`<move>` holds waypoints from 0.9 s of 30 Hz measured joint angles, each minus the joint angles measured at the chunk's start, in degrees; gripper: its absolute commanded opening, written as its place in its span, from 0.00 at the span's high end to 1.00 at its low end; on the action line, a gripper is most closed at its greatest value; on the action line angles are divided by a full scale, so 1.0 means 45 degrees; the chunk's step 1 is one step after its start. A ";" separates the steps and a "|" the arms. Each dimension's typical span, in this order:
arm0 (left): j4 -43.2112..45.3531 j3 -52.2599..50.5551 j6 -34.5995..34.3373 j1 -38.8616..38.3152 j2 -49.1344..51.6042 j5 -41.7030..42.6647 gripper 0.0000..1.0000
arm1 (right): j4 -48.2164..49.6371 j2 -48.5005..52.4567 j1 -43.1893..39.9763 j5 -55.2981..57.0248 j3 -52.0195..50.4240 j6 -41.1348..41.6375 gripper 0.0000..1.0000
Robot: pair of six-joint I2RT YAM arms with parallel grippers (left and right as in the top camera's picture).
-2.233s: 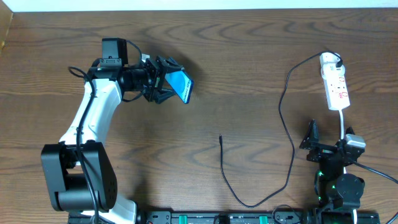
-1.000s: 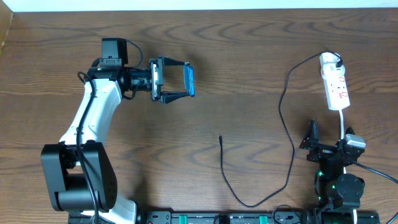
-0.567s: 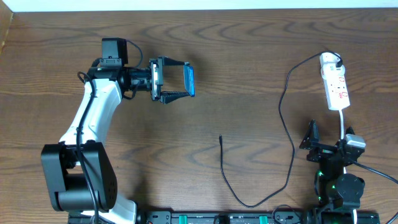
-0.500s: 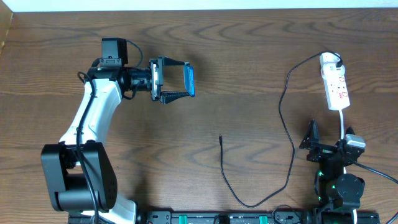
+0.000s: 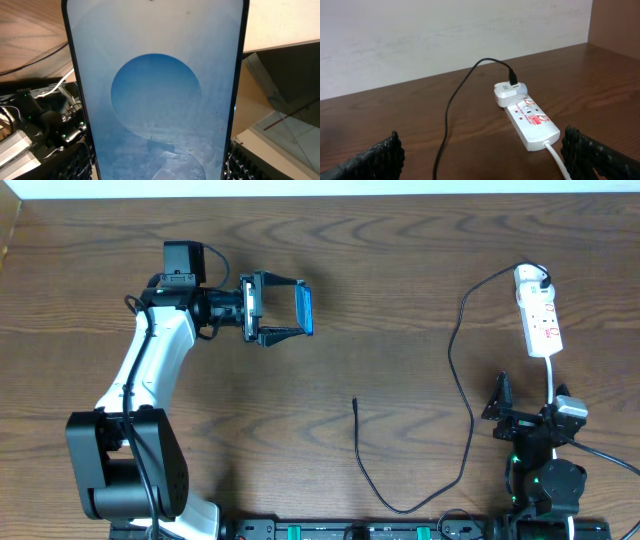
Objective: Plug charger to phone and switch on socket
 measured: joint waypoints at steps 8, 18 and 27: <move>0.0097 0.0000 0.0000 0.0000 0.0000 -0.0019 0.92 | 0.0005 0.0000 0.0000 0.0000 0.0000 0.0000 0.01; 0.1093 0.0000 -0.0005 0.0000 0.0000 -0.0928 0.93 | 0.0005 0.0000 0.0000 0.0000 0.0000 -0.0005 0.01; 0.2618 0.0000 -0.0039 0.0000 0.0000 -0.2035 0.93 | 0.0000 0.0000 0.0000 0.0000 0.0000 0.0000 0.01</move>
